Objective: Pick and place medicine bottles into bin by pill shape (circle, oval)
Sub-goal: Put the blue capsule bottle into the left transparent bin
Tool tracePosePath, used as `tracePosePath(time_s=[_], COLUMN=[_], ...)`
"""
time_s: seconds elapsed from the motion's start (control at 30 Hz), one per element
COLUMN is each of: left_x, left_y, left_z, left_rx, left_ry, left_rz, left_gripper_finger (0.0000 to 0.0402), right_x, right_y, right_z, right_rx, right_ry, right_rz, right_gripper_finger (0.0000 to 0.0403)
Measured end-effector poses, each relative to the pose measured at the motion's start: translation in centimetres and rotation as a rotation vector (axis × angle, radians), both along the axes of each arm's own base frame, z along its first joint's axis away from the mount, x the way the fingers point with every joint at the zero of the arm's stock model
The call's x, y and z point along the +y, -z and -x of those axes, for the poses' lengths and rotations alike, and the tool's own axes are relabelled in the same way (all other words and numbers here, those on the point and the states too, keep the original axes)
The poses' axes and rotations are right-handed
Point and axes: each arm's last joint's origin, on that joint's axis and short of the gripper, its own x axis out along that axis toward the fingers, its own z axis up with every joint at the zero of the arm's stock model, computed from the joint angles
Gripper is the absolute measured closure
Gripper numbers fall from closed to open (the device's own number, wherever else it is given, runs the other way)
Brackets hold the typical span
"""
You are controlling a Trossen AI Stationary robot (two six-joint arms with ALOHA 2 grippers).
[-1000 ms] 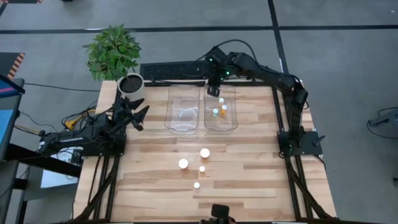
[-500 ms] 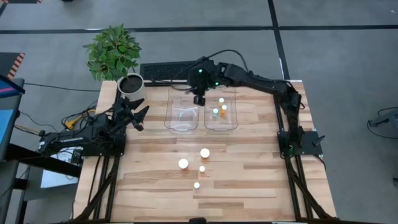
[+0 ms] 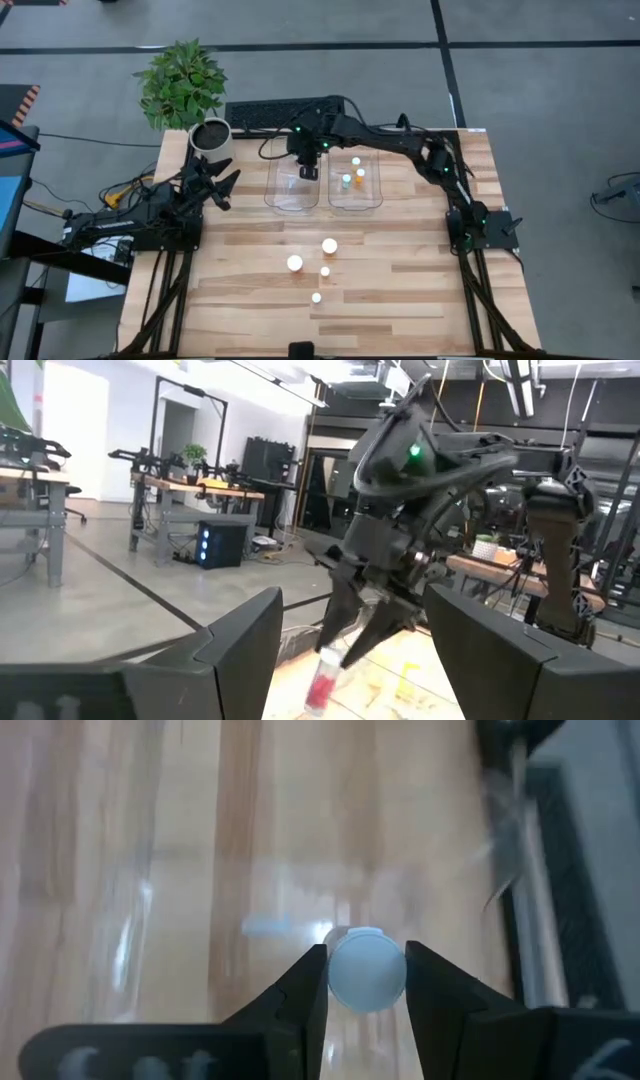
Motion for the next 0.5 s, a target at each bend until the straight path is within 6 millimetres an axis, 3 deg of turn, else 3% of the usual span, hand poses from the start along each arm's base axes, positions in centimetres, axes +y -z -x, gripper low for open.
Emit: tracePosePath(time_s=[0.2,0.5], left_x=[0.0,0.0], left_y=[0.1,0.2], left_z=[0.0,0.0], left_rx=[0.008,0.02], left_ry=[-0.003,0.0], left_rz=[0.001,-0.002], left_gripper_finger=[0.0162,0.0162], right_x=[-0.5,-0.6], right_y=[1.3,3.2], right_z=[-1.4,-1.7], right_rx=[0.048,0.134], right_ry=[-0.022,-0.022], right_rz=[-0.039,-0.076], right_gripper_finger=[0.0278,0.0278])
